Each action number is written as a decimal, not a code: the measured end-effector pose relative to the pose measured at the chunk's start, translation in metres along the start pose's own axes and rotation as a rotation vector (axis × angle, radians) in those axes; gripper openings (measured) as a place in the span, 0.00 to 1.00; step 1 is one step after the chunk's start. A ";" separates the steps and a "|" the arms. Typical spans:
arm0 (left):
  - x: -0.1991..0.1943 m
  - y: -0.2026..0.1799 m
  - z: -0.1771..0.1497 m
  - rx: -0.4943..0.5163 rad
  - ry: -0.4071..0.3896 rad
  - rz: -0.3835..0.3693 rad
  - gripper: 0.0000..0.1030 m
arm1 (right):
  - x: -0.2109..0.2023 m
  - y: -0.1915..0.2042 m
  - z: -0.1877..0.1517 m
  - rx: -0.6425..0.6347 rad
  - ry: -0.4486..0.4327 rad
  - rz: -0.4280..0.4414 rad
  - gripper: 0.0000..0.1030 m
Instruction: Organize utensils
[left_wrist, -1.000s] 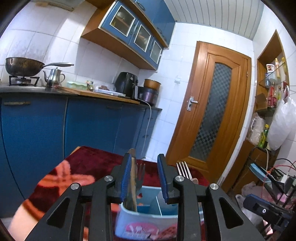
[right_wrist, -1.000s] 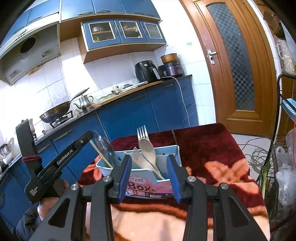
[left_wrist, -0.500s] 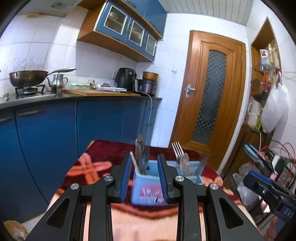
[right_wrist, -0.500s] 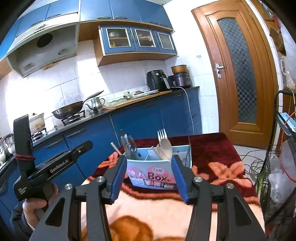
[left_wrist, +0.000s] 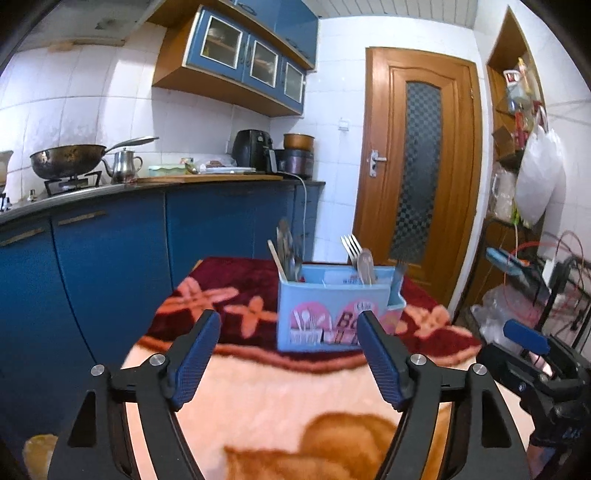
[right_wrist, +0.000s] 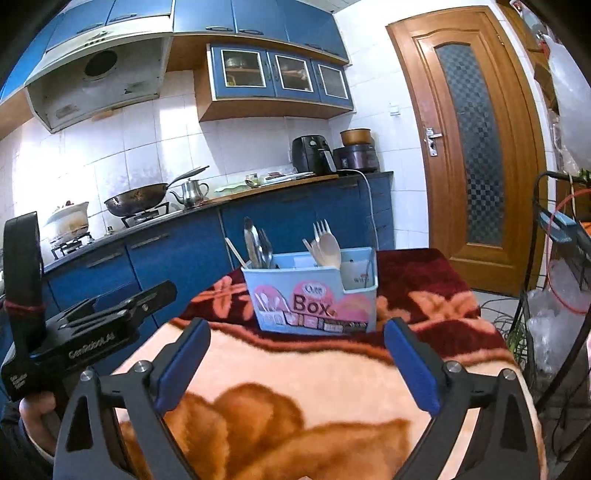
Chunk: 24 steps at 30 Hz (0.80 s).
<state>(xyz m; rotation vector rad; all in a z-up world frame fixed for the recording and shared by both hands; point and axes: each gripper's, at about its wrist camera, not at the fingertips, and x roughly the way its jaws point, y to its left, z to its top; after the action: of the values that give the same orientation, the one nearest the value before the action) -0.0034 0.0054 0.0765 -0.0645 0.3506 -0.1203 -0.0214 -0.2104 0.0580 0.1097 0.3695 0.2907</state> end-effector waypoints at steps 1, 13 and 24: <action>0.001 0.000 -0.006 0.000 0.002 0.001 0.75 | 0.000 -0.001 -0.004 0.001 -0.005 -0.007 1.00; 0.021 -0.005 -0.057 0.009 -0.015 0.081 0.76 | 0.018 -0.020 -0.051 -0.001 -0.032 -0.097 1.00; 0.021 -0.005 -0.069 0.001 -0.041 0.123 0.76 | 0.012 -0.015 -0.059 -0.035 -0.086 -0.121 1.00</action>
<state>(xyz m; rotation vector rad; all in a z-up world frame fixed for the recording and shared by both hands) -0.0086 -0.0053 0.0051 -0.0447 0.3129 0.0026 -0.0286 -0.2183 -0.0037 0.0644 0.2848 0.1719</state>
